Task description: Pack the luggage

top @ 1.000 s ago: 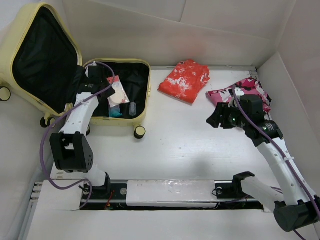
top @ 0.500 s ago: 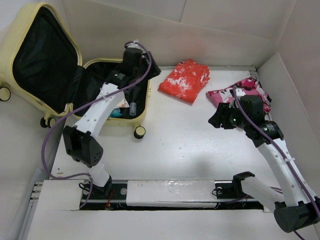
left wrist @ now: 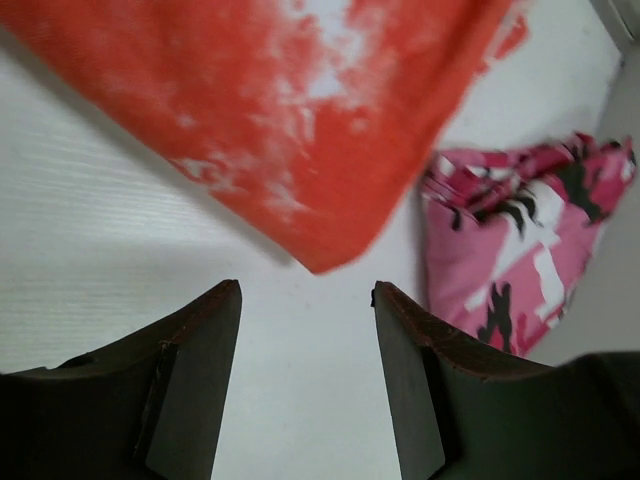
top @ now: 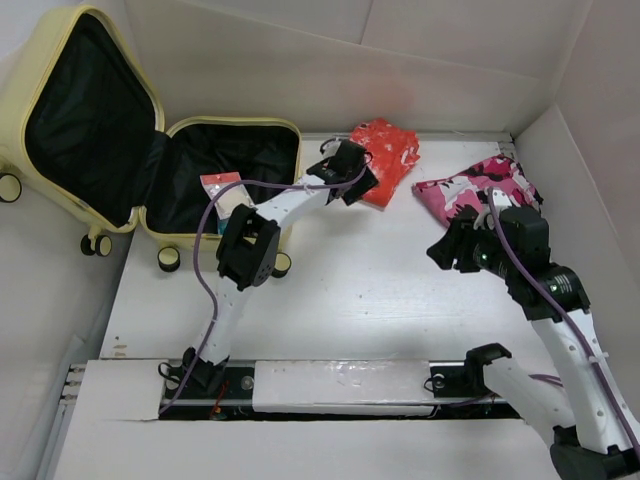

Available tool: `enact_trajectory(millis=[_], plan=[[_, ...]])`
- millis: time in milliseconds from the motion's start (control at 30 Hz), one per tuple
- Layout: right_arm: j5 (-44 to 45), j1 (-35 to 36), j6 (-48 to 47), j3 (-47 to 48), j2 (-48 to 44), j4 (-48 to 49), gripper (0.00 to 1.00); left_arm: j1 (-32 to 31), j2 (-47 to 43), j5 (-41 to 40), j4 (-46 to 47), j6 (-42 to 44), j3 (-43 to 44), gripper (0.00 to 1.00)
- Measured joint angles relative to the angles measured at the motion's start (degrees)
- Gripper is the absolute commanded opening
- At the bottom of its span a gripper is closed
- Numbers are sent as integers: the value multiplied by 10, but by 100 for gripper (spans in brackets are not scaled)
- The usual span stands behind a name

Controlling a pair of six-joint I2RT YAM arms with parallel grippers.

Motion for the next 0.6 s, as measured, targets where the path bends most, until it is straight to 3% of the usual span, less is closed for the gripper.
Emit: enact_trajectory(millis=[300, 600], plan=[[-11, 27, 1, -10, -44, -41, 70, 9, 33, -65, 39, -141, -21, 64], [-16, 69, 3, -16, -64, -63, 72, 9, 70, -92, 43, -225, 1, 64]])
